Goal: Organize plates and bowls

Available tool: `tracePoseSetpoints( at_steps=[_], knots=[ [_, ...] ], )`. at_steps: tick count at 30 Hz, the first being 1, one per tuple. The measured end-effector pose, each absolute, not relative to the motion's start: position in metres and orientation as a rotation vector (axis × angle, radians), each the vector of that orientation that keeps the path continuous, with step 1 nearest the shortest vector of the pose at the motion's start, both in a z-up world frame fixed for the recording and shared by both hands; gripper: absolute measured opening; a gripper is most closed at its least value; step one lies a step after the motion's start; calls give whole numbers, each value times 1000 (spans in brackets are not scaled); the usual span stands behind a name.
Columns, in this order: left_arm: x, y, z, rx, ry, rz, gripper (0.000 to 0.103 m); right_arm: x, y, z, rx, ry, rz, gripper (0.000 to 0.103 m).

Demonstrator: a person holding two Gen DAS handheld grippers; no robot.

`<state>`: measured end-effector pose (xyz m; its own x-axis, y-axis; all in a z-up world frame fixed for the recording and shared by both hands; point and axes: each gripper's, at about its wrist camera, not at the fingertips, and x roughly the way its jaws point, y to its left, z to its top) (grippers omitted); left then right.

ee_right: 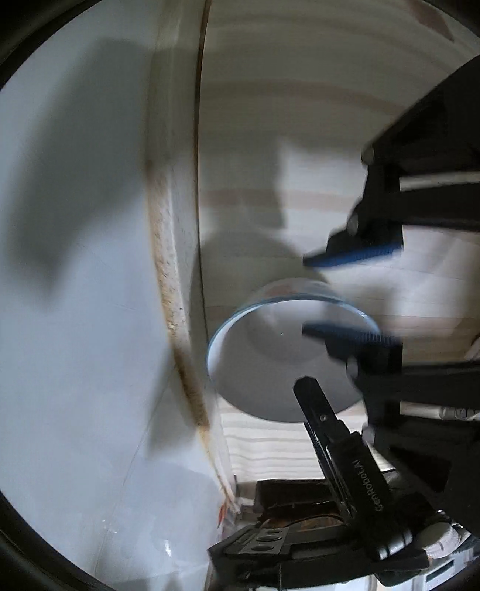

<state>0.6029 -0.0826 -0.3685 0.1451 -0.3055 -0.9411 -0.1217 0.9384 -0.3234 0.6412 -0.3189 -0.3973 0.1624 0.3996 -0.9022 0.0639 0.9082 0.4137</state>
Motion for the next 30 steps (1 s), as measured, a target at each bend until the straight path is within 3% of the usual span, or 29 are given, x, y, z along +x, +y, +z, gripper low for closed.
tracePoseSetpoints(
  at_steps=[11,30],
  knots=[
    [580,-106,-342,-262,1364,-151,24,627,-319,-381,349,1337,247,15],
    [477,-155,-225,-103,1195,-330,24,487,-348,-265,373,1159,182,15]
  ],
)
